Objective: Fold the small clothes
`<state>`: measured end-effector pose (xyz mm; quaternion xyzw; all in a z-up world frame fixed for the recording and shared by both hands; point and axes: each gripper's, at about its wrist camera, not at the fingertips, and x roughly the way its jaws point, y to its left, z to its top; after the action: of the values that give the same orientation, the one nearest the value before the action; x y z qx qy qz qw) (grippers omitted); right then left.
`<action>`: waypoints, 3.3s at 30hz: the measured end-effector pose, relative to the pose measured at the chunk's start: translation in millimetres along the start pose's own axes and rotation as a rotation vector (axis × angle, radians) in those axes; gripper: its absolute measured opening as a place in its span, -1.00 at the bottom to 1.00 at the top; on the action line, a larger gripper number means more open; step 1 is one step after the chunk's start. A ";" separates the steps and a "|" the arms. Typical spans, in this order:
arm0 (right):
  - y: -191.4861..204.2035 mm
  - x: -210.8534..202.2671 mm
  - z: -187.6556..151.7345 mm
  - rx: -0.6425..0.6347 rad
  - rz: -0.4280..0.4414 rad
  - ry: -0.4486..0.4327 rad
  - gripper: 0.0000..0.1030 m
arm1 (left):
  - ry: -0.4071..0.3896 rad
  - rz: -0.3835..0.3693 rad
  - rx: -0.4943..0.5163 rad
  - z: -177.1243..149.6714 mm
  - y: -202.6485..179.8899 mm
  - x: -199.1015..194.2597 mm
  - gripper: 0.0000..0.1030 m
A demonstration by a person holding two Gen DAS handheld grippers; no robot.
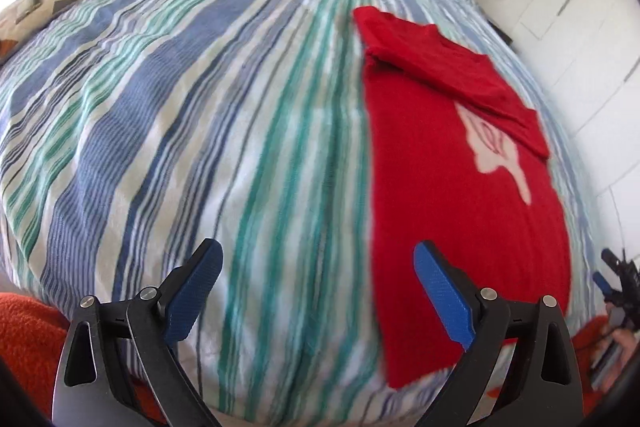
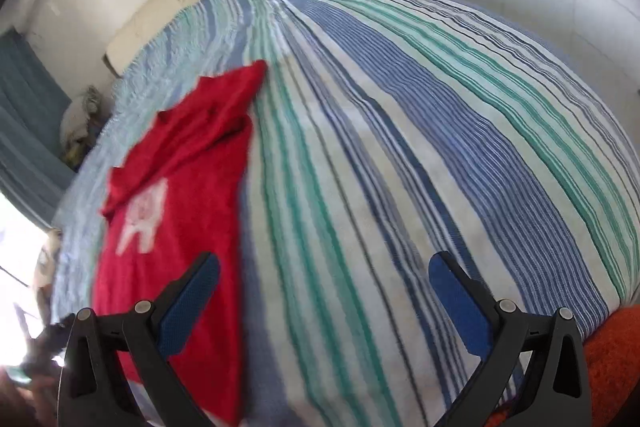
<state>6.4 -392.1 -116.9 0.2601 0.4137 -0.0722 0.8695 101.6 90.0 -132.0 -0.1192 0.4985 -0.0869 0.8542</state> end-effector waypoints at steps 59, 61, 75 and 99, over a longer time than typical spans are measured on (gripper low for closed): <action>84.5 182.8 123.5 -0.371 0.162 0.263 -0.19 | 0.058 -0.050 0.057 239.7 -78.5 188.8 -0.17; 61.6 164.2 116.7 -0.302 0.162 0.224 -0.30 | 0.055 -0.076 -0.055 248.5 -59.5 182.1 -0.37; 56.3 61.3 14.6 -0.232 0.102 0.067 0.28 | -0.047 0.134 0.221 97.3 -108.2 47.5 0.76; 37.5 25.8 -17.2 -0.236 0.033 0.031 0.28 | -0.110 0.184 0.183 56.4 -114.1 7.2 0.76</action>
<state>24.2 -348.9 -130.7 0.1637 0.4283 -0.0047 0.8887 150.8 -14.4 -78.0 0.0010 0.4495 -0.0466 0.8921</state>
